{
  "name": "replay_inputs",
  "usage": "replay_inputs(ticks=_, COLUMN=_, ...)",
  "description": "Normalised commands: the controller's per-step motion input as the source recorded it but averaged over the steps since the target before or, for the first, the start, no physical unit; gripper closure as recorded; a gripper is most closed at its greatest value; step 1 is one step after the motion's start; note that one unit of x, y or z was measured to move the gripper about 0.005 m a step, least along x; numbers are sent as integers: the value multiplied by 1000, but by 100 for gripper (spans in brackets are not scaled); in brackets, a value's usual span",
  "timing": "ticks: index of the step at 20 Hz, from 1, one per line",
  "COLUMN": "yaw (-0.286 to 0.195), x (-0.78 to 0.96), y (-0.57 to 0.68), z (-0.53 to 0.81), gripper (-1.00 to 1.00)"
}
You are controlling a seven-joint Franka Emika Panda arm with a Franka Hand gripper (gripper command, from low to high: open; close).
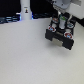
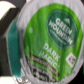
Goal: Open the kcup holder, insert the kcup into the holder, and close the kcup holder
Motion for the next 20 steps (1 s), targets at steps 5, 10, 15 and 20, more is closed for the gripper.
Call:
replay_inputs(ticks=5, yaw=-46, x=-35, y=-113, z=200, gripper=100)
replay_inputs(ticks=10, yaw=-70, x=185, y=-303, z=343, gripper=100)
replay_inputs(ticks=15, yaw=-20, x=141, y=-212, z=88, gripper=100)
replay_inputs(ticks=20, yaw=-2, x=31, y=22, z=-255, gripper=100)
